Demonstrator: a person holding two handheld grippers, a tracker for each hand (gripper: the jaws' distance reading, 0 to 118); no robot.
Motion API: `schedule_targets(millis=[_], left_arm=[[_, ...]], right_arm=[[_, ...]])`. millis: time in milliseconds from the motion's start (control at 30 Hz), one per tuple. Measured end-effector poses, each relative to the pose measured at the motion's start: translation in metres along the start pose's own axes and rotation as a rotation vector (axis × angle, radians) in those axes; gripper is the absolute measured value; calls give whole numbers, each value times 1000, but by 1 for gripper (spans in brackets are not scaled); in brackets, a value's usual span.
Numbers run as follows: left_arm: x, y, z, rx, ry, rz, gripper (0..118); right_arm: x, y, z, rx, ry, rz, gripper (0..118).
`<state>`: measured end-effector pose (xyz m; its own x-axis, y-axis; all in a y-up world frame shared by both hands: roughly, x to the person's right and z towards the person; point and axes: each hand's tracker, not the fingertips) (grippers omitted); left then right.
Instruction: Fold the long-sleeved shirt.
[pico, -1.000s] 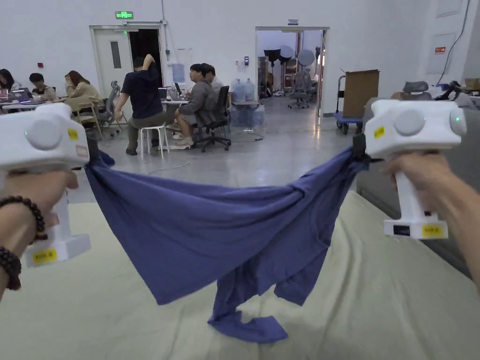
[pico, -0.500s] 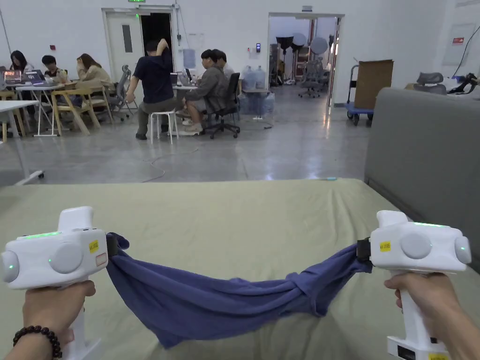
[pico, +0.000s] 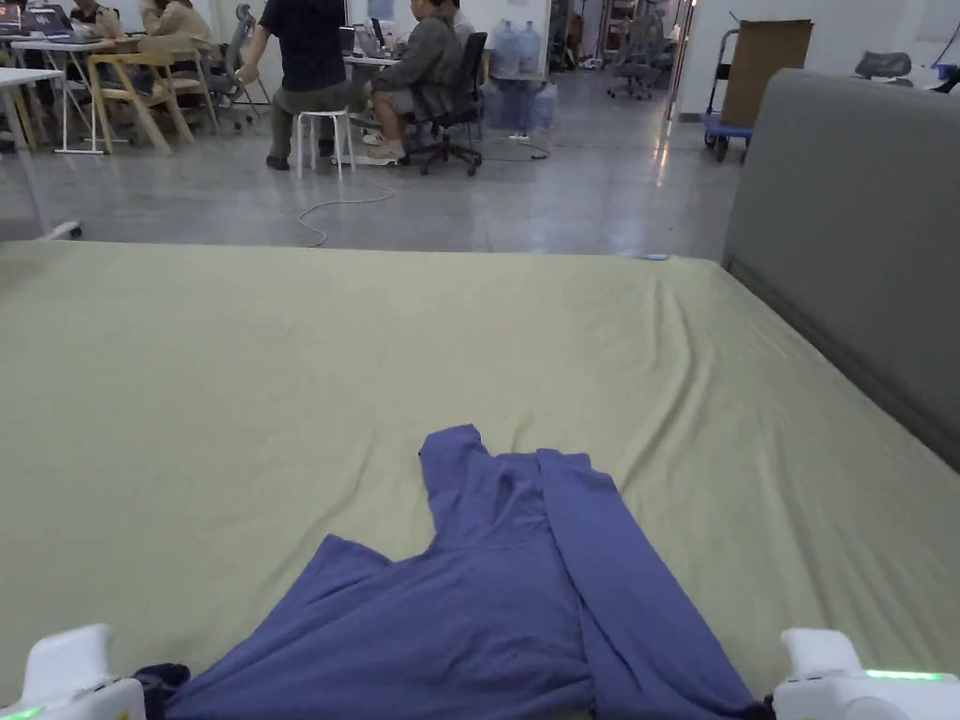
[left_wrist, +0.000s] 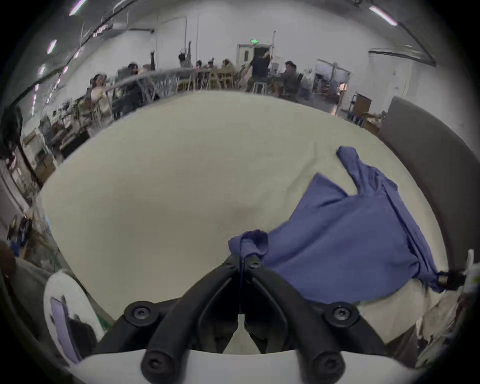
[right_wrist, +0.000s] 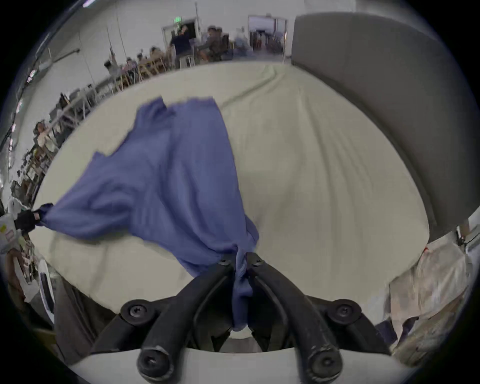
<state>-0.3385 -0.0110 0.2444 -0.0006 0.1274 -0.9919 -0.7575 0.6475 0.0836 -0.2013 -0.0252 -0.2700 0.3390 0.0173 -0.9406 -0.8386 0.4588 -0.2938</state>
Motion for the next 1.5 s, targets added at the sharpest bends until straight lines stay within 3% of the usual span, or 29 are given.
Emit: schedule_targets(millis=[67, 100, 167, 200, 267, 300, 367, 400, 433, 467, 500, 600, 667, 700, 733, 767, 800, 833, 1067, 1133, 1200, 1300, 1333, 1400, 1500], left_arm=[[1, 0, 0, 9, 11, -17, 1], [3, 1, 1, 16, 11, -19, 20], [3, 7, 9, 42, -6, -16, 94], [4, 11, 14, 56, 1, -18, 118], [6, 18, 25, 58, -6, -22, 118], [9, 25, 34, 155, -40, -33, 118], [14, 31, 38, 114, -38, -26, 118], [18, 37, 39, 113, -41, -26, 116], [22, 41, 38, 114, -38, -24, 106], [25, 45, 36, 117, -53, -31, 66], [26, 46, 35, 114, -57, -40, 0], [29, 52, 29, 111, -77, -41, 0], [24, 50, 29, 147, -51, -11, 1], [22, 51, 24, 162, -28, -9, 33], [21, 52, 14, 150, -15, -13, 78], [16, 49, 9, 106, 6, -13, 115], [14, 47, -3, 29, 16, -21, 117], [14, 47, -8, 82, 8, -32, 116], [11, 18, -38, -88, 87, -55, 110], [13, 16, -47, -116, 80, -44, 95], [10, 15, -61, -146, 79, -46, 63], [3, 13, -75, -164, 15, -9, 57], [0, 15, -76, -158, 15, -9, 49], [-4, 22, -76, -142, -41, 28, 2], [16, 22, -51, -63, -14, -28, 2]], right_arm=[[0, -5, -9, -25, 3, 9, 4], [-1, -5, -9, -30, 7, 7, 20], [-6, -7, 17, 6, -3, 13, 74], [-5, -7, 27, 37, -5, 23, 99], [-5, -4, 48, 87, -51, 47, 102], [-4, -1, 63, 122, -65, 58, 102], [-4, 9, 78, 168, -64, 66, 102], [-5, 15, 83, 190, -48, 65, 98], [-3, 22, 83, 222, -6, 47, 79], [-4, 26, 84, 233, 34, 35, 35], [-7, 30, 82, 224, 54, 18, 0], [-19, 31, 85, 223, 46, 93, 0], [-22, 30, 85, 226, 60, 87, 0], [-25, 28, 84, 226, 67, 89, 0], [-26, 28, 83, 222, 72, 94, 0], [-27, 27, 81, 216, 70, 96, 0], [-28, 27, 79, 210, 68, 98, 0], [-29, 29, 72, 202, 82, 120, 0], [-33, 37, 47, 149, 86, 150, 0], [-36, 37, 42, 145, 78, 147, 0], [-40, 41, 36, 134, 75, 158, 0], [-53, 48, 34, 127, 75, 175, 0], [-58, 53, 31, 122, 76, 182, 0], [-66, 73, 21, 111, 80, 214, 0], [-89, 117, 12, 150, 109, 307, 0]])
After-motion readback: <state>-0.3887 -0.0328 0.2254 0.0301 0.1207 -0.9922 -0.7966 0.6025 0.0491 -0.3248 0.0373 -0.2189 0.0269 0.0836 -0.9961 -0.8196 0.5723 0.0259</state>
